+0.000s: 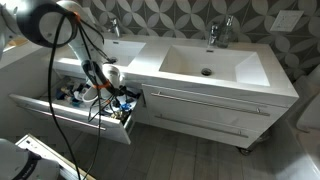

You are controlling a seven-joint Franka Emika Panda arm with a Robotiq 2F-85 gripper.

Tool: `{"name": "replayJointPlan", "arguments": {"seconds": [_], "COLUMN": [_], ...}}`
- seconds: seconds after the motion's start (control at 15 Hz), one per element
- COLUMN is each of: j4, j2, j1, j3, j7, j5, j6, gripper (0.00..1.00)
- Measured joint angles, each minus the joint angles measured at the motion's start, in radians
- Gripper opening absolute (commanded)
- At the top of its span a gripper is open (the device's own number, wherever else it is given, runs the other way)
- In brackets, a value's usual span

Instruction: Remove the black object from the open drawer and put it on the sink

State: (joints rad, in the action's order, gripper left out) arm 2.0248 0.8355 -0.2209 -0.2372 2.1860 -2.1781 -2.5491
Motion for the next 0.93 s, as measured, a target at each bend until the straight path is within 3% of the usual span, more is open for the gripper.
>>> {"name": "replayJointPlan", "arguments": {"seconds": [0.07,0.2,0.93], "j4": [0.0,0.0,0.024], "j2": [0.001,0.002,-0.013], "j1": [0.002,0.005,0.016], "j3": [0.002,0.004,-0.001], "j7": [0.0,0.001,0.001], "j5": [0.0,-0.001,0.008], "j6": [0.005,0.013,-0.013], "gripper": [0.16,0.01,0.0]}}
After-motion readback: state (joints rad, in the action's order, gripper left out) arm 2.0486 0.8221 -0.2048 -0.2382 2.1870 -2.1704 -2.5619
